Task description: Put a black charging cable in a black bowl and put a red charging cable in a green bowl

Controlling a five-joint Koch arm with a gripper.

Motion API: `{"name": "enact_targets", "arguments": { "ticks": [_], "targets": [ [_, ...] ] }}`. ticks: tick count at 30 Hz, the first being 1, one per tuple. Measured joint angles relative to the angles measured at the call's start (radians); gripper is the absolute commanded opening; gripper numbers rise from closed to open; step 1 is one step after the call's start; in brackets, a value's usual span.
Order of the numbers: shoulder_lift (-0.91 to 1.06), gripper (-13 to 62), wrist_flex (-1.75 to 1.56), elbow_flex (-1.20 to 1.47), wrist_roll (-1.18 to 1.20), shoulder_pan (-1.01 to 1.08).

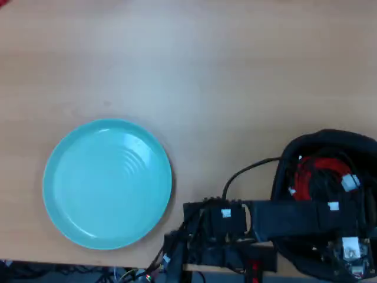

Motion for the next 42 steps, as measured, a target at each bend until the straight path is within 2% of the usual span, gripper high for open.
{"name": "enact_targets", "arguments": {
  "ticks": [7,14,18,26,38,42],
  "targets": [
    [0.002,26.4,0.026,0.000,0.000,-0.091],
    [0.003,26.4,0.202,0.000,0.000,-0.356],
    [0.003,26.5,0.222,0.023,-0.003,-0.437],
    [0.003,26.2,0.222,0.163,0.026,-0.400],
    [0.003,25.8,0.218,0.179,0.048,-0.339],
    [0.003,25.4,0.216,0.179,0.193,-0.336]
  ]
}}
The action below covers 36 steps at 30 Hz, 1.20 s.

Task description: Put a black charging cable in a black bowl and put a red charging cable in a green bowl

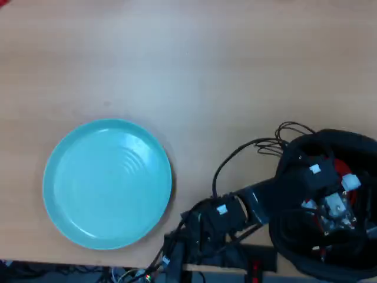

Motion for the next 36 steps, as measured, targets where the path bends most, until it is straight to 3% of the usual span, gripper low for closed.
{"name": "enact_targets", "arguments": {
  "ticks": [15,24,36],
  "targets": [
    [-0.005,25.4,-0.015,0.034,0.169,-0.067],
    [-0.184,25.3,-0.058,0.034,0.187,-0.067],
    [-0.212,25.4,-0.066,0.034,0.204,-0.067]
  ]
}}
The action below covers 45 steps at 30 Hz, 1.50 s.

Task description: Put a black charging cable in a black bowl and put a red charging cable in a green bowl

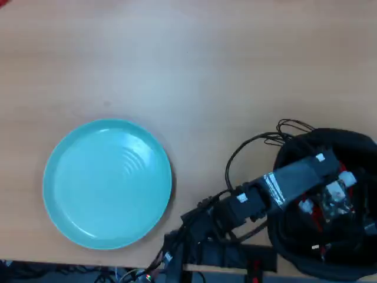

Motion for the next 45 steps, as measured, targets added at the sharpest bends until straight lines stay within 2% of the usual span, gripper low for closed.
{"name": "enact_targets", "arguments": {
  "ticks": [4,6,7,10,11,13,24,35,45],
  "targets": [
    [-0.023,25.0,-0.005,0.000,0.000,0.000],
    [-0.031,20.8,-0.003,-0.002,0.000,0.000],
    [-0.034,15.9,-0.003,-0.002,0.002,0.000],
    [-0.041,-6.8,-0.005,-0.005,0.002,0.002],
    [-0.043,-9.8,-0.003,-0.005,0.002,0.002],
    [-0.043,-5.2,-0.003,-0.005,0.000,0.002],
    [-0.015,-6.4,0.002,-0.021,0.000,0.002],
    [0.370,-6.4,0.002,-0.020,-0.003,-0.038],
    [0.522,-6.5,-0.040,-0.020,-0.003,-0.064]
  ]
}}
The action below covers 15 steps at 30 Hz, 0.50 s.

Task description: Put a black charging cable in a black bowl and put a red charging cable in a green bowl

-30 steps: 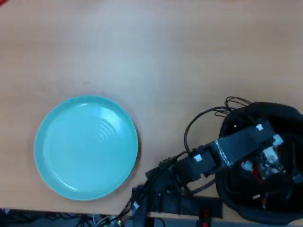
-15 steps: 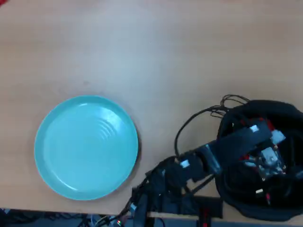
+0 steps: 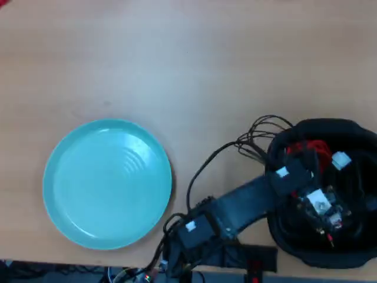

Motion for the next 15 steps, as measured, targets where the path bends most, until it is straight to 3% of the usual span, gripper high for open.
{"name": "enact_targets", "arguments": {
  "ticks": [11,15],
  "targets": [
    [0.005,-5.9,-0.003,0.041,0.000,-0.012],
    [-0.009,2.0,-0.002,0.083,0.003,-0.014]
  ]
}}
